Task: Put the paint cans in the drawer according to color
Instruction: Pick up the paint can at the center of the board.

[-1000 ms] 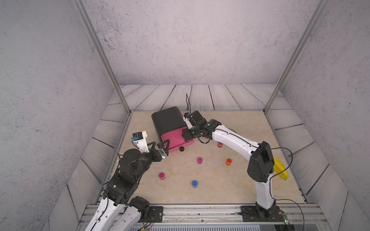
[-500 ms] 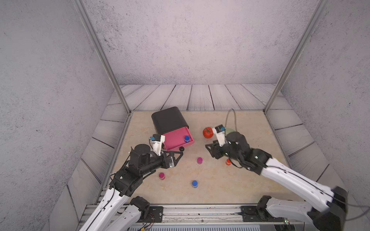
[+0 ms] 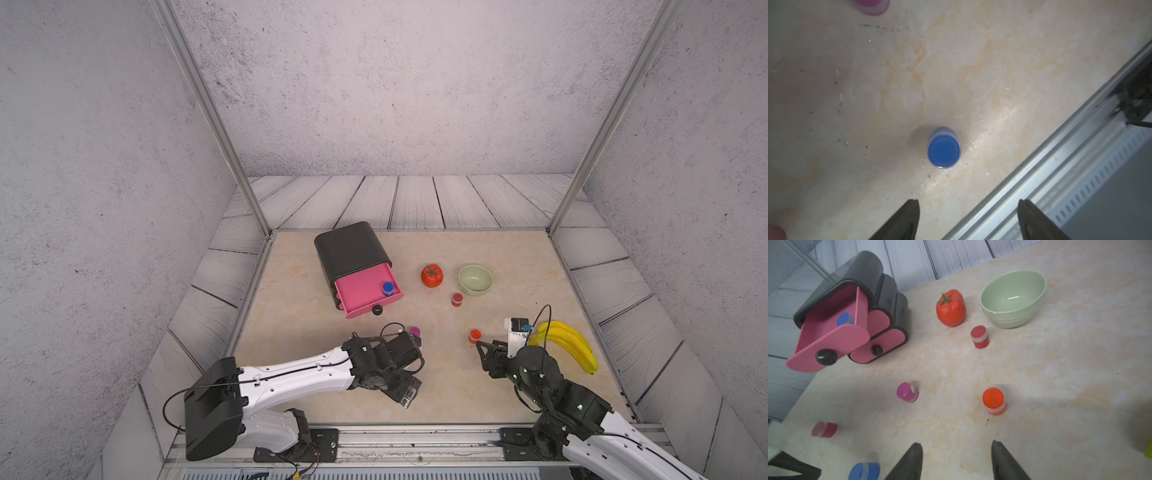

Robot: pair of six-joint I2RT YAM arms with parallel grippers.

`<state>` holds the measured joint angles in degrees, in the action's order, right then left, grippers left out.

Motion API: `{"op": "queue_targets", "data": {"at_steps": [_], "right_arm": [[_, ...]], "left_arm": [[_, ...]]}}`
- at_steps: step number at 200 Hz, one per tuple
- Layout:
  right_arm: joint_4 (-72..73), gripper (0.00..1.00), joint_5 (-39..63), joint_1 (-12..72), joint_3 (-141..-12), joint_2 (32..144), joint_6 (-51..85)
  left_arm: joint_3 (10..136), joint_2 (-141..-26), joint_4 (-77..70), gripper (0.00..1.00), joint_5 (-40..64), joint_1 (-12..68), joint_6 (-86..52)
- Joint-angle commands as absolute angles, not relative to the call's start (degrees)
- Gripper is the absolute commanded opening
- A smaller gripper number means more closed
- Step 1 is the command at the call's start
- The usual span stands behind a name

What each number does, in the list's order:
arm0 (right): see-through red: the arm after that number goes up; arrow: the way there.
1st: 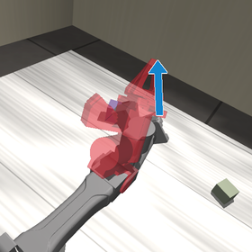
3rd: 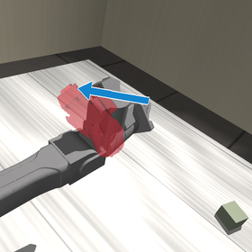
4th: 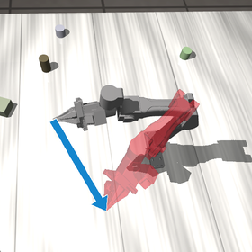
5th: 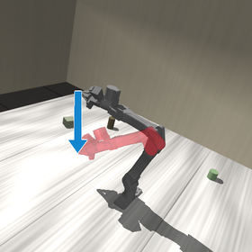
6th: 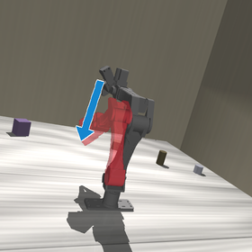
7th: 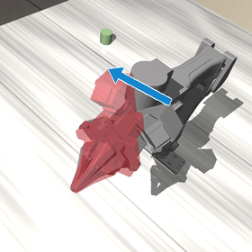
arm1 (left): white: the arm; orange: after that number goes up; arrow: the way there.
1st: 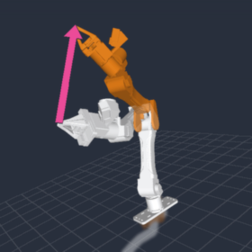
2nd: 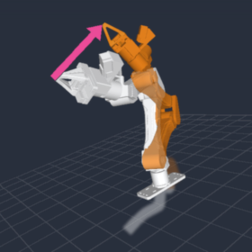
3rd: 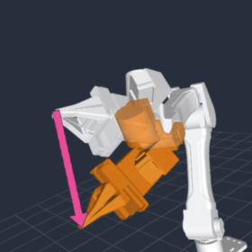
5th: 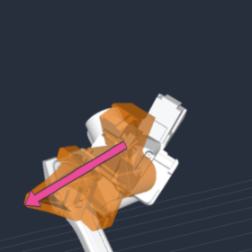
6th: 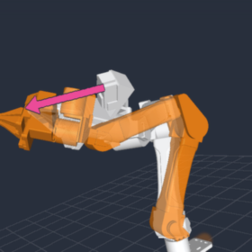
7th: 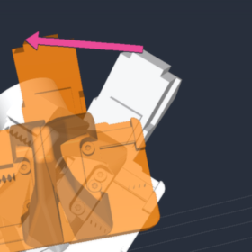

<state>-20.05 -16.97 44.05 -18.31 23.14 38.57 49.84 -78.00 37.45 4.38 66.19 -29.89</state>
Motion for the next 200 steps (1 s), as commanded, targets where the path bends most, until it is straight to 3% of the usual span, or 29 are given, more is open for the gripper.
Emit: {"op": "queue_targets", "data": {"at_steps": [1,69,128,200], "right_arm": [[-21.22,0.57,-20.65,43.87,-18.73,22.36,40.52],[-19.68,0.57,-20.20,43.65,-20.48,27.09,39.79],[-19.51,0.57,-20.70,43.53,-20.29,26.79,40.11],[-19.42,0.57,-20.06,43.54,-20.92,27.24,39.42]], "left_arm": [[52.14,-80.99,39.25,0.80,-2.57,66.45,-28.28],[53.45,-90.46,35.68,0.75,-0.09,66.39,-26.62],[55.14,-93.92,36.29,0.46,-0.01,65.95,-26.63],[56.86,-94.95,35.93,0.43,-0.16,65.74,-26.59]]}}
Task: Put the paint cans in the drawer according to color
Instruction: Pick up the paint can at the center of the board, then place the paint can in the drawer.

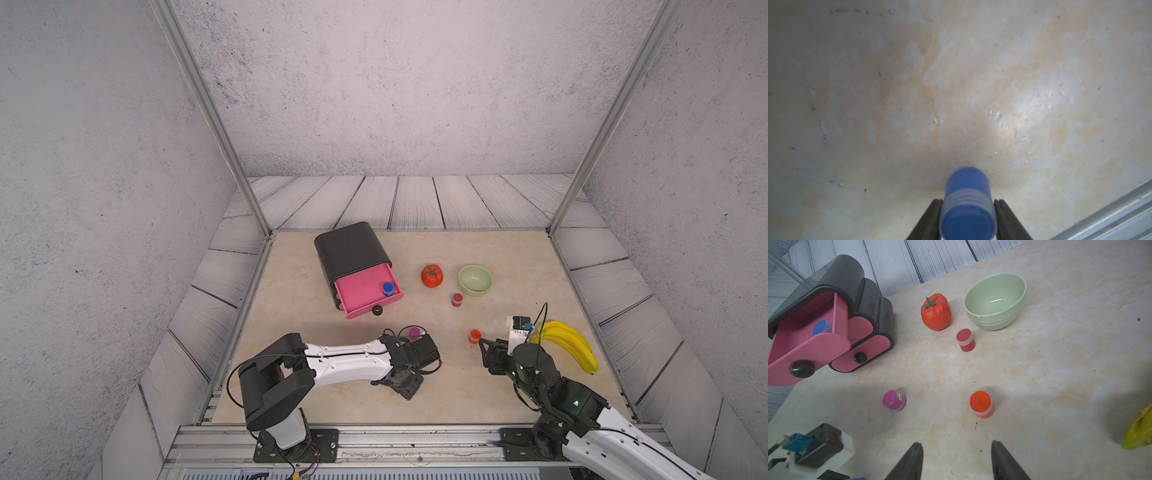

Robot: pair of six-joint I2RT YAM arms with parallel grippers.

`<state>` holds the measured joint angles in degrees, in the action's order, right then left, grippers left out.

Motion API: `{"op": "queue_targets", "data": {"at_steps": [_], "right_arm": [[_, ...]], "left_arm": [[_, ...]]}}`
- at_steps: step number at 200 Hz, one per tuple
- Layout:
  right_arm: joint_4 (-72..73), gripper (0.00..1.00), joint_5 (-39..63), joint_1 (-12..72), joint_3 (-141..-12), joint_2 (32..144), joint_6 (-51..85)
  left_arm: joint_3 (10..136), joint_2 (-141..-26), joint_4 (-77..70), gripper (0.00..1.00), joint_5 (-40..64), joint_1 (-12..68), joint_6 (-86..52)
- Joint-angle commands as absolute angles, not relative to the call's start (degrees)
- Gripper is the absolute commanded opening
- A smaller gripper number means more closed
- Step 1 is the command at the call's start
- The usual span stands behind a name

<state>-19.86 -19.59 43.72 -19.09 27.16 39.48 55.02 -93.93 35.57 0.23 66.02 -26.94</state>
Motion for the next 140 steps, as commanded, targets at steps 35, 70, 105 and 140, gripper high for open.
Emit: {"op": "queue_targets", "data": {"at_steps": [35,70,105,140], "right_arm": [[-19.86,0.57,-20.19,43.44,-21.09,26.40,38.90],[-19.75,0.57,-20.95,43.21,-21.62,24.96,37.84],[-16.11,0.57,-20.03,42.84,-21.66,26.63,37.34],[-13.97,0.57,-18.78,42.59,-22.10,29.06,36.72]], "left_arm": [[57.61,-95.06,37.65,0.32,0.44,65.57,-26.27],[63.09,-88.13,44.91,0.32,-1.81,63.97,-26.03],[73.79,-81.25,54.19,0.32,-2.45,54.23,-23.30],[81.12,-79.96,56.58,0.32,-4.92,41.35,-19.55]]}}
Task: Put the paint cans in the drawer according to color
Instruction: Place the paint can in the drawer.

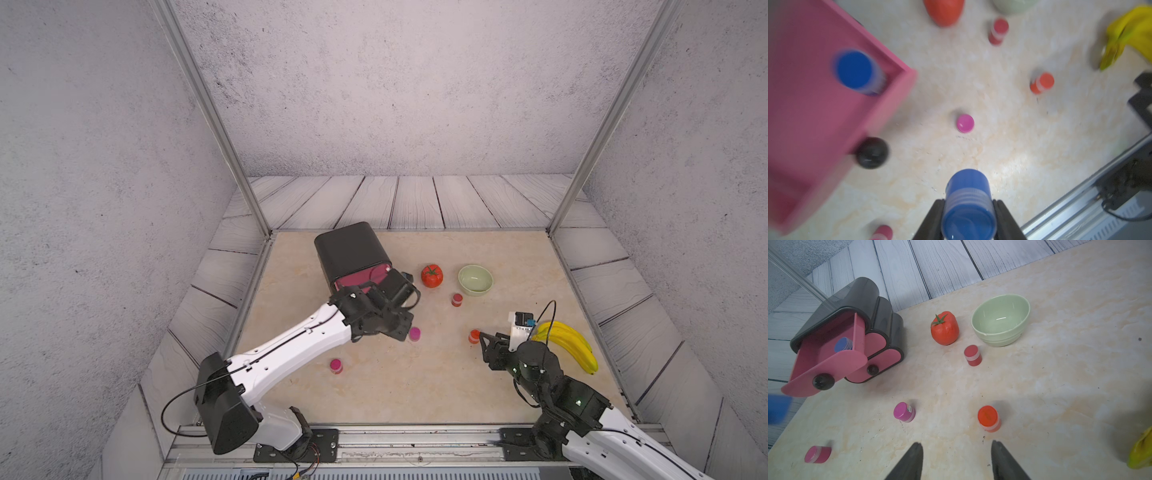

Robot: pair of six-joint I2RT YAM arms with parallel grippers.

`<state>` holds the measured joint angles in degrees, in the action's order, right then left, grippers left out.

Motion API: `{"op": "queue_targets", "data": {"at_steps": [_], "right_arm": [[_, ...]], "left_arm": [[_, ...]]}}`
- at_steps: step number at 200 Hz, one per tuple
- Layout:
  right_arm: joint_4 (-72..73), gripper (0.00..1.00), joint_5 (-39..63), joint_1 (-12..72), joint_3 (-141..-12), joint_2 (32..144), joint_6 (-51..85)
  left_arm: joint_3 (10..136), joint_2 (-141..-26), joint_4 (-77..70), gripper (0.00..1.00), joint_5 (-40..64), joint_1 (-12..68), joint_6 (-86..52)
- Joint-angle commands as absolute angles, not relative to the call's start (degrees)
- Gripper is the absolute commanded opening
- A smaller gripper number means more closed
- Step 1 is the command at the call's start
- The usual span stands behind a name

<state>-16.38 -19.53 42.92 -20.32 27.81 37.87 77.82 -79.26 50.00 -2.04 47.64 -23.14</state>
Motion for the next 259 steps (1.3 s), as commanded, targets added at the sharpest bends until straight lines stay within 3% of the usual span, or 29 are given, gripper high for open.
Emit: {"op": "queue_targets", "data": {"at_steps": [1,64,98,133,164,188,218,239,259], "right_arm": [[-13.97,0.57,-18.80,42.56,-22.13,29.08,36.73],[-16.04,0.57,-16.64,41.70,-24.97,31.68,34.54],[-14.23,0.57,-14.47,41.31,-24.56,33.18,34.05],[-8.17,0.57,-7.75,40.62,-24.28,36.81,35.63],[10.84,0.63,4.82,40.34,-21.61,43.44,41.88],[24.77,0.63,13.19,40.33,-22.92,54.74,48.12],[33.47,0.63,32.72,40.45,-33.28,75.24,50.10],[38.21,0.61,37.25,40.77,-38.86,86.97,53.71],[35.19,0.61,35.57,40.83,-41.97,92.27,53.95]], "left_arm": [[81.30,-80.10,56.68,0.32,-5.01,41.02,-19.40],[83.84,-90.26,54.61,0.36,-6.26,30.32,-13.61],[86.28,-94.41,53.74,0.49,-2.80,27.95,-14.33],[89.94,-94.95,57.04,0.55,-1.64,27.80,-14.75],[88.02,-84.58,54.70,0.55,-1.50,27.77,-16.41],[77.21,-70.57,44.17,0.56,-0.02,27.77,-19.55],[57.39,-50.81,29.65,0.87,-0.83,27.40,-29.06],[49.90,-42.41,30.35,1.00,-1.23,27.25,-32.91],[45.23,-37.71,30.23,0.99,-2.85,27.07,-33.98]]}}
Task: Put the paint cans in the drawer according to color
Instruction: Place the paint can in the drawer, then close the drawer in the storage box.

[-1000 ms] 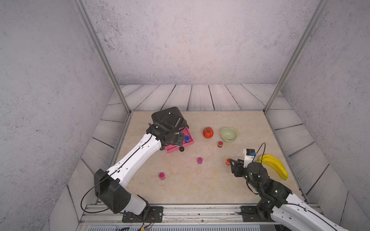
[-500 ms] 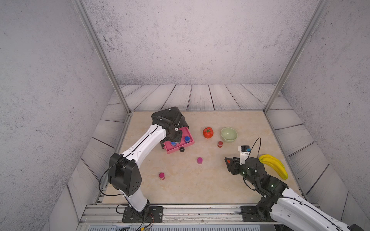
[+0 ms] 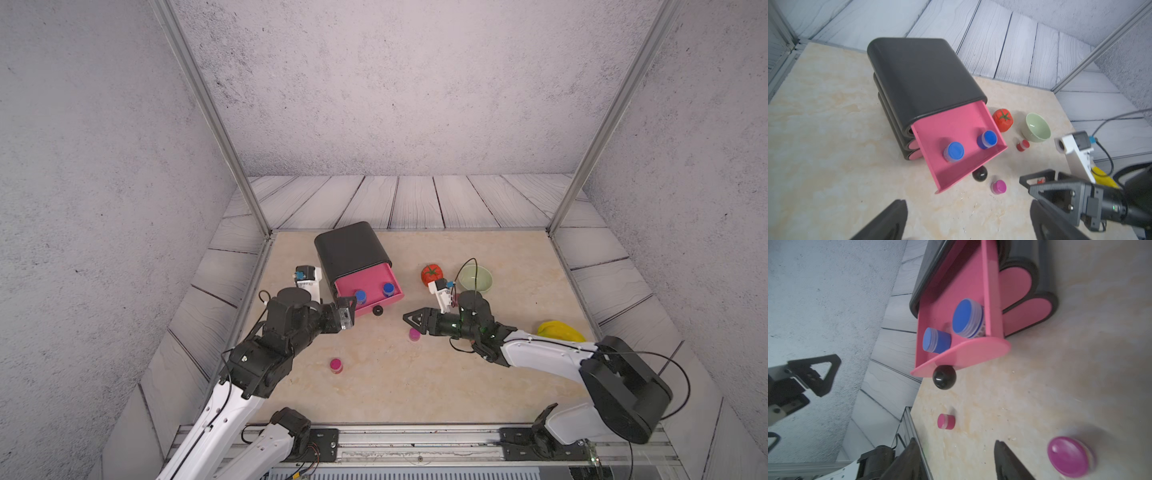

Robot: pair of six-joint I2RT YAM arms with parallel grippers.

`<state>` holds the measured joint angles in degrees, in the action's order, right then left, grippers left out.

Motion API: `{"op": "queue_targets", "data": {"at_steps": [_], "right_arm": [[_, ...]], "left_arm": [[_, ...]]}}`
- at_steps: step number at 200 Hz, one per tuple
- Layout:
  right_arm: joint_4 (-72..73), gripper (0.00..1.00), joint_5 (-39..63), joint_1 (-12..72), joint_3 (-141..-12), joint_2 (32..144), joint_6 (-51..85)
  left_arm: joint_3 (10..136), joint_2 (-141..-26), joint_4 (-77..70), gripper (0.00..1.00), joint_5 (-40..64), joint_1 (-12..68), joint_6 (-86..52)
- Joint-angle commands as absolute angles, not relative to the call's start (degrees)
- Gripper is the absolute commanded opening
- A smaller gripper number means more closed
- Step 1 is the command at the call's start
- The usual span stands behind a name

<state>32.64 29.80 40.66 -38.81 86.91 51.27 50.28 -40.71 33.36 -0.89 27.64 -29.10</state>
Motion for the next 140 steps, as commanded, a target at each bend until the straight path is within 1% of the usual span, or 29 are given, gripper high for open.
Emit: {"op": "queue_targets", "data": {"at_steps": [1,13,32,44,54,65,75,94,140], "right_arm": [[34.69,0.61,35.58,40.85,-42.12,92.45,53.87],[32.44,0.61,35.57,40.86,-44.24,94.73,53.76],[37.38,0.61,35.45,41.11,-46.23,98.37,56.40],[39.44,0.60,34.76,41.64,-47.95,100.63,57.48],[41.04,0.59,34.34,42.18,-49.05,102.46,58.48],[42.65,0.54,34.22,42.53,-50.00,103.98,60.44],[44.09,0.53,33.68,42.90,-50.10,104.27,60.92],[41.53,0.53,31.80,43.37,-50.49,103.97,59.77],[40.92,0.53,30.70,44.99,-51.93,105.78,60.35]], "left_arm": [[45.03,-37.58,30.19,0.99,-3.00,27.07,-34.08],[43.21,-36.13,30.23,0.99,-5.48,26.98,-35.86],[41.32,-34.86,29.51,1.00,-8.80,26.98,-37.61],[41.13,-34.68,28.95,1.00,-9.07,26.98,-35.95],[41.43,-34.54,29.03,1.00,-9.80,26.98,-34.41],[42.10,-34.54,29.24,1.00,-11.20,26.98,-32.87],[42.63,-34.70,28.34,1.00,-12.00,26.98,-31.19],[43.50,-35.27,27.85,1.00,-12.66,26.98,-29.43],[43.15,-34.45,28.28,1.00,-12.13,26.98,-29.77]]}}
